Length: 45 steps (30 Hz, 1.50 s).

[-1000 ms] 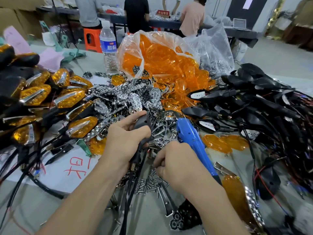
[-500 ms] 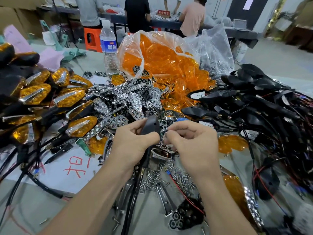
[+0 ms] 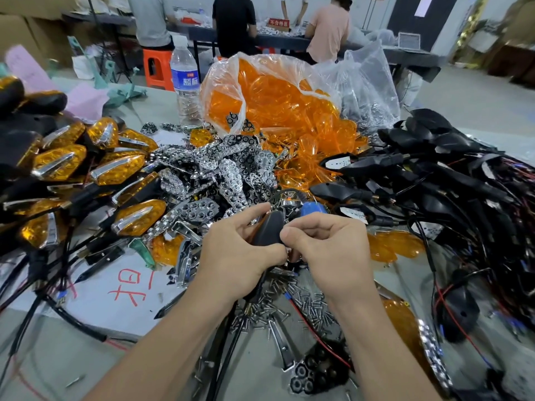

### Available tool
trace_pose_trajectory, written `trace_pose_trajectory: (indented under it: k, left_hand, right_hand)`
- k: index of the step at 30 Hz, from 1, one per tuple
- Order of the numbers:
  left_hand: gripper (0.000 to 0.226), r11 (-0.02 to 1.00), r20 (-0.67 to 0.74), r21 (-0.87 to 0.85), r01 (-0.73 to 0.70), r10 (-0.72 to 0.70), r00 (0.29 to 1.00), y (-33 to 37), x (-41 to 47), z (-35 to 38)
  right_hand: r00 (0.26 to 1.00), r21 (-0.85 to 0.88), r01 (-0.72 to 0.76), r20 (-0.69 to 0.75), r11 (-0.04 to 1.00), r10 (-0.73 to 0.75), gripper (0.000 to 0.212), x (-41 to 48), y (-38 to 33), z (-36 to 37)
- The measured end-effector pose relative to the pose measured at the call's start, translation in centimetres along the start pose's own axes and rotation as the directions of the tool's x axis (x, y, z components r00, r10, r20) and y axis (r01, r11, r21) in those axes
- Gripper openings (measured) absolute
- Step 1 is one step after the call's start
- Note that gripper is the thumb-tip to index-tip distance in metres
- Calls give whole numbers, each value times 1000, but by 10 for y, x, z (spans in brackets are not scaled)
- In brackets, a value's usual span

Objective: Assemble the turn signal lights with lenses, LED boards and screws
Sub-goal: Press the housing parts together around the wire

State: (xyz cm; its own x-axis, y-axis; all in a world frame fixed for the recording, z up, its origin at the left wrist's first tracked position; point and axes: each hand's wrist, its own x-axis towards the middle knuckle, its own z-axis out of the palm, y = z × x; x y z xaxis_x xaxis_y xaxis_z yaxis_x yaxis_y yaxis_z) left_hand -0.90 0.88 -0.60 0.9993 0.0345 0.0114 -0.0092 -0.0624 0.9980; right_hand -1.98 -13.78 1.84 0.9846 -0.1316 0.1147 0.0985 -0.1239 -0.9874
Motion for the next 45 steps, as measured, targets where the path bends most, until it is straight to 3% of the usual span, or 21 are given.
trace_pose_trajectory:
  k: [6, 9, 12, 14, 15, 17, 18, 20, 25, 28, 30, 33, 34, 36, 37, 39, 42, 45]
  left_hand:
    - [80, 994, 108, 81, -73, 64, 992, 2, -4, -6]
    - [73, 994, 153, 60, -89, 79, 985, 5, -7, -5]
    - [63, 994, 110, -107, 7, 5, 994, 9, -6, 0]
    - [58, 973, 82, -210, 99, -83, 993, 13, -3, 1]
    - [57, 960, 70, -245, 135, -121, 990, 14, -2, -1]
    - [55, 945, 34, -277, 176, -173, 984, 14, -1, -6]
    - [53, 943, 12, -278, 183, -187, 982, 15, 0, -8]
    - [54, 943, -26, -277, 186, -201, 979, 14, 1, -11]
    - [51, 930, -80, -325, 173, -209, 975, 14, 9, -20]
    - [35, 908, -148, -388, 158, -231, 962, 15, 14, -31]
    - [30, 901, -183, -403, 158, -249, 951, 17, 15, -38]
    - [31, 899, -211, -400, 177, -278, 937, 21, 15, -44]
    - [30, 905, -218, -385, 182, -281, 935, 22, 15, -44]
    - [28, 920, -220, -340, 193, -277, 935, 22, 15, -43]
    - [28, 928, -213, -315, 198, -273, 938, 21, 15, -42]
    - [35, 940, -197, -276, 199, -258, 946, 19, 15, -38]
    - [37, 946, -184, -255, 201, -251, 950, 17, 14, -34]
    - [43, 948, -192, -246, 201, -251, 949, 16, 15, -36]
  right_hand:
    - [977, 30, -209, 49, 977, 208, 21, 2, -2, -6]
    - [948, 49, -289, 153, 956, 279, 12, 4, -6, -14]
    - [956, 34, -248, 172, 968, 239, 22, 2, -12, -17]
    - [985, -84, -169, 21, 982, 171, 37, 1, -14, -19]
    - [988, -268, -140, -99, 953, 118, 42, 2, -13, -23]
    - [964, -694, -195, -267, 693, 3, 39, 3, -12, -34]
    - [955, -797, -263, -295, 544, 30, 36, 2, -13, -37]
    - [951, -869, -310, -281, 387, 129, 43, 0, -12, -35]
    - [958, -938, -264, -228, 224, 174, 54, -3, 1, -22]
    - [952, -916, -299, -269, 267, 145, 42, 0, 1, -24]
    - [946, -865, -318, -315, 390, 73, 38, 1, -2, -23]
    - [915, -698, -274, -402, 661, -45, 34, 4, -7, -28]
    - [900, -586, -239, -434, 775, -51, 32, 6, -8, -31]
    - [878, -178, -90, -479, 980, -7, 24, 8, -12, -33]
    - [873, 56, -14, -487, 998, 39, 19, 7, -15, -32]
    - [858, 372, 98, -502, 923, 111, 10, 7, -16, -29]
    - [848, 520, 175, -510, 836, 140, 16, 6, -14, -27]
    - [870, 629, 154, -452, 762, 198, 17, 9, -15, -33]
